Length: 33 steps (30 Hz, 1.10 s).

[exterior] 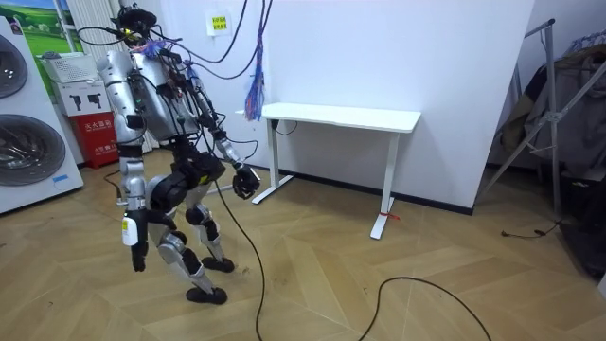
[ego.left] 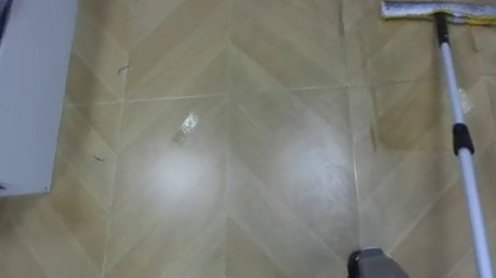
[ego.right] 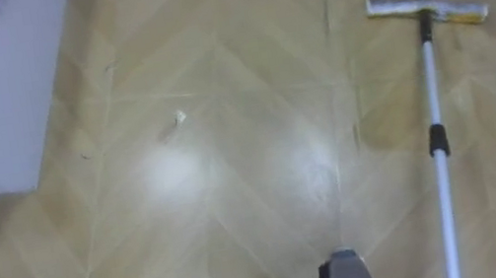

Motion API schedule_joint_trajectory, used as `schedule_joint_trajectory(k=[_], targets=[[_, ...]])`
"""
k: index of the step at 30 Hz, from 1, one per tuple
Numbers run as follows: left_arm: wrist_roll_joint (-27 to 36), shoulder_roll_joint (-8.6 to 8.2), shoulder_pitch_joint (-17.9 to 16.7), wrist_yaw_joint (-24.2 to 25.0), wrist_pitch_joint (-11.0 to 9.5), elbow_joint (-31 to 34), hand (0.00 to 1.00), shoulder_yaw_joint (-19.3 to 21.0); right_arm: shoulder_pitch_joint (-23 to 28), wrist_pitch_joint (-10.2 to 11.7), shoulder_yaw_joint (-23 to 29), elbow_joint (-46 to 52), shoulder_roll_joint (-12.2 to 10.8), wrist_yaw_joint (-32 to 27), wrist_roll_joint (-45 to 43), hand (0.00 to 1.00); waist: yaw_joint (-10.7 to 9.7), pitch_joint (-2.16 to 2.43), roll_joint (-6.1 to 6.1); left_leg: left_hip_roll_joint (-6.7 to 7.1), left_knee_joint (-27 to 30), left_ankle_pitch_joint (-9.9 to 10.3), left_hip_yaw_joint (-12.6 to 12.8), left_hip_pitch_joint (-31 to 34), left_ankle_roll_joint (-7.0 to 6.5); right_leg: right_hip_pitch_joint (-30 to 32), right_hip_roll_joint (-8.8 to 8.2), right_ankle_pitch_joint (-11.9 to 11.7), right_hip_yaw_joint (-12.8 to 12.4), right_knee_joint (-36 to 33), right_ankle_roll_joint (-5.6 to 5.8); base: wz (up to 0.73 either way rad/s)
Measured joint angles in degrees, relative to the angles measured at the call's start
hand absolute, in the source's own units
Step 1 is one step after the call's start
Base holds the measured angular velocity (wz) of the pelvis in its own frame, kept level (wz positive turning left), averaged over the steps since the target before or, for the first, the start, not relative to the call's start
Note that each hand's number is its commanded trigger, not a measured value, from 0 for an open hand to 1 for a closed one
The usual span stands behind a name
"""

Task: Mop floor

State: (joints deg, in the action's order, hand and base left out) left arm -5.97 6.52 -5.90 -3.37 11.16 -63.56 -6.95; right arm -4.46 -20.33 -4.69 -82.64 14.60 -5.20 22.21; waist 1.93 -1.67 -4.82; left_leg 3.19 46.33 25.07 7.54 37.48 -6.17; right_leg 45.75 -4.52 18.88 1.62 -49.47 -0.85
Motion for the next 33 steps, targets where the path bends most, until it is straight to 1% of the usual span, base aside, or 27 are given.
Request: schedule_joint_trajectory(k=[1,3,4,5,6,7,8,10,11,12,13,14,15,16,17,18,20,21,22,23,24,25,26,28,29,31,33], targets=[[0.5,0.27,0.0,0.0,0.2,0.0,0.00,0.0,-1.3,-0.4,0.2,0.0,0.7,-0.2,-0.1,1.00,0.0,-0.07,0.30,0.16,0.5,0.2,-0.2,0.0,0.13,0.1,-0.35,0.4,0.2,-0.7,-0.10,0.27],[2.1,1.64,-0.2,-0.2,0.9,0.1,0.00,-0.2,-7.5,-0.4,0.4,0.5,4.4,-0.3,-1.1,1.00,1.1,-0.48,1.88,0.04,3.6,1.7,-0.4,0.3,0.71,0.3,-0.87,3.2,0.2,-4.2,-0.68,0.19],[2.2,2.17,-0.4,-0.2,1.0,0.1,0.00,-0.4,-9.2,-0.1,0.4,0.4,5.3,-0.4,-1.1,1.00,1.5,-0.44,2.15,-0.14,4.7,2.3,-0.6,0.6,1.05,0.3,-0.96,4.0,0.5,-5.1,-0.72,0.21],[2.9,3.72,-1.1,-0.3,1.3,0.9,0.00,-1.4,-12.3,1.2,0.2,0.6,6.7,-0.3,-0.9,1.00,1.6,-0.23,2.95,-0.75,7.5,2.7,-0.8,1.5,1.63,0.3,-0.82,5.4,1.0,-6.7,-0.93,0.43],[3.1,5.27,-1.5,-0.6,1.5,1.8,0.00,-2.5,-13.9,2.9,-0.4,1.8,7.9,-0.1,0.1,1.00,1.6,0.15,3.35,-1.45,11.7,1.7,-0.7,3.4,3.28,0.4,-0.15,6.3,1.2,-7.8,-1.52,0.49],[3.1,5.84,-1.5,-0.8,1.5,2.0,0.00,-2.7,-14.4,3.6,-0.4,2.6,8.2,0.0,0.2,1.00,1.9,0.11,3.71,-1.84,14.6,0.4,-0.6,4.9,4.65,0.2,0.60,6.4,0.9,-7.9,-1.98,0.47],[2.8,6.43,-1.7,-1.1,1.7,2.2,0.00,-2.4,-15.2,4.6,-0.3,4.2,8.3,0.4,0.3,1.00,3.2,0.22,5.05,-2.38,18.0,-2.3,-0.9,8.3,5.08,-0.1,1.82,6.6,-0.2,-8.0,-2.62,0.40],[1.8,6.28,-2.9,-0.7,2.2,3.5,0.00,-2.2,-14.8,5.4,0.8,5.0,8.7,1.3,2.0,1.00,4.6,0.25,5.54,-1.61,12.0,-2.6,-2.1,10.7,5.06,-2.1,3.21,6.7,-1.1,-5.9,-2.67,0.46],[1.7,5.99,-3.8,0.3,2.2,4.2,0.00,-2.2,-13.7,5.4,2.2,4.7,8.3,1.7,2.7,1.00,5.0,0.37,5.39,-0.67,5.1,-3.4,-3.3,10.7,5.13,-4.4,4.23,6.9,-2.1,-4.0,-2.26,0.42],[1.7,5.77,-5.0,1.4,2.1,4.0,0.00,-2.2,-11.7,5.6,2.7,4.6,7.5,2.2,3.7,1.00,5.5,0.41,5.17,-0.15,1.2,-6.4,-3.7,9.4,4.46,-6.4,5.12,7.5,-3.4,-2.7,-1.60,0.29],[1.6,5.59,-5.6,1.9,2.3,3.8,0.00,-2.3,-10.4,5.8,2.3,4.4,7.4,2.5,4.7,1.00,5.8,0.75,4.86,-0.53,0.9,-6.7,-3.1,8.6,3.16,-7.2,5.39,7.8,-3.9,-2.2,-1.16,0.04],[0.9,5.24,-5.9,2.6,2.7,3.3,0.00,-2.2,-8.0,6.1,1.2,3.9,7.4,3.2,5.8,1.00,5.8,0.93,4.50,-2.07,1.0,-7.1,-0.4,7.6,1.51,-8.0,5.42,8.1,-4.8,-2.5,-0.43,0.00],[-1.0,4.55,-5.2,2.8,2.6,2.4,0.00,-2.1,-5.2,6.7,0.8,2.3,7.8,3.4,5.8,1.00,5.7,0.85,4.16,-2.42,1.4,-6.8,1.9,6.8,-0.67,-7.7,4.20,8.6,-4.8,-4.8,0.38,0.05],[-1.5,4.03,-4.6,2.7,2.4,1.7,0.00,-2.1,-3.3,6.6,0.4,1.9,8.0,3.3,5.5,1.00,5.7,0.92,3.76,-2.19,1.7,-6.2,2.4,6.6,-1.50,-7.3,3.62,8.5,-4.7,-6.4,0.57,0.00],[-1.5,3.30,-3.9,2.6,1.7,1.3,0.00,-2.0,-0.1,6.6,-0.9,1.7,7.3,2.4,4.3,1.00,5.6,0.91,3.09,-1.87,2.1,-5.3,3.3,6.0,-2.34,-6.3,2.68,7.8,-4.6,-8.9,1.87,-0.20],[-1.4,2.73,-3.5,2.5,0.6,1.4,0.00,-1.7,2.5,6.5,-1.2,1.2,6.9,1.9,3.2,1.00,4.9,1.45,2.16,-1.45,2.3,-4.4,3.3,5.9,-2.68,-5.2,2.32,7.0,-4.6,-10.7,3.10,-0.28],[-1.0,2.22,-2.8,2.0,-0.7,1.3,0.00,-1.1,4.8,6.5,-1.6,0.4,4.7,0.7,2.1,1.00,4.0,1.63,1.50,-1.05,2.4,-3.3,3.3,5.7,-2.92,-3.0,1.80,5.7,-4.8,-13.5,3.65,-0.54],[-0.9,1.81,-2.2,1.3,-0.8,1.3,0.00,-1.0,5.3,6.5,-2.1,0.0,3.1,-0.2,2.0,1.00,4.0,1.49,1.44,-1.03,2.4,-2.8,3.1,5.6,-2.71,-1.2,1.62,5.8,-4.7,-12.9,3.51,-0.88],[-1.0,1.53,-2.0,1.0,-0.8,1.3,0.00,-0.8,5.3,6.5,-2.6,0.0,2.5,-0.5,1.9,1.00,4.0,1.17,1.10,-0.97,2.5,-2.7,2.5,5.4,-2.51,-0.4,1.78,5.9,-4.8,-11.8,3.40,-1.02],[-0.8,0.67,-1.9,0.7,-0.8,1.3,0.00,-0.9,5.3,6.5,-3.1,0.1,1.8,-0.9,1.9,1.00,3.2,0.67,0.05,-0.23,2.5,-2.4,0.0,5.2,-1.97,0.3,2.08,5.6,-4.8,-7.3,3.05,-0.84],[-0.5,0.41,-1.9,0.3,-0.8,1.1,0.00,-1.3,5.3,6.5,-3.2,0.1,0.7,-1.7,1.8,1.00,2.4,0.58,-0.19,0.26,2.5,-1.8,-0.3,4.7,-1.35,0.1,2.00,3.4,-4.7,-2.7,2.83,-0.62],[-0.4,0.26,-1.9,0.0,-0.7,1.0,0.00,-1.3,5.4,6.4,-3.2,0.1,0.2,-2.0,1.8,1.00,1.8,0.29,0.09,0.62,2.7,-1.5,-0.8,4.7,-1.09,0.0,1.75,3.2,-4.2,-3.1,2.29,-0.19],[-0.4,0.09,-1.6,-0.1,-0.7,1.0,0.00,-1.2,5.5,6.0,-3.1,0.1,-0.6,-2.2,1.9,1.00,0.7,0.26,-0.87,0.67,3.3,-1.0,-1.8,4.7,-0.58,-0.7,1.45,3.7,-2.8,-3.2,1.55,0.19],[-0.4,0.11,-1.1,-0.3,-0.7,1.0,0.00,-1.1,4.5,4.9,-2.8,0.3,-1.7,-2.3,1.9,1.00,0.1,0.32,-1.00,0.64,3.4,-0.7,-2.4,4.4,-0.21,-1.1,0.93,4.3,-1.0,-3.3,0.82,0.20],[-0.4,-0.12,-1.1,-0.3,-0.6,1.0,0.00,-1.2,3.1,4.0,-2.4,0.1,-1.7,-2.4,1.8,1.00,0.1,0.28,-0.94,0.55,3.6,-0.7,-2.8,4.4,0.08,-1.1,0.80,4.4,-0.7,-3.4,0.62,0.09],[0.2,-0.33,-1.1,-0.2,-0.1,0.8,0.00,-1.2,0.3,3.2,-2.1,0.0,-1.0,-2.6,1.9,1.00,0.2,-0.07,-0.11,0.66,3.6,-0.7,-2.8,3.9,0.29,-1.2,0.46,4.9,-0.1,-4.1,0.11,0.09],[0.8,-0.06,-1.1,-0.3,0.4,0.6,0.00,-1.1,-4.3,2.2,-1.8,0.1,0.8,-2.7,1.8,1.00,1.7,-0.05,1.47,0.54,4.2,-0.5,-2.9,3.9,1.00,-0.9,0.39,5.6,0.4,-5.1,-0.76,0.02]])
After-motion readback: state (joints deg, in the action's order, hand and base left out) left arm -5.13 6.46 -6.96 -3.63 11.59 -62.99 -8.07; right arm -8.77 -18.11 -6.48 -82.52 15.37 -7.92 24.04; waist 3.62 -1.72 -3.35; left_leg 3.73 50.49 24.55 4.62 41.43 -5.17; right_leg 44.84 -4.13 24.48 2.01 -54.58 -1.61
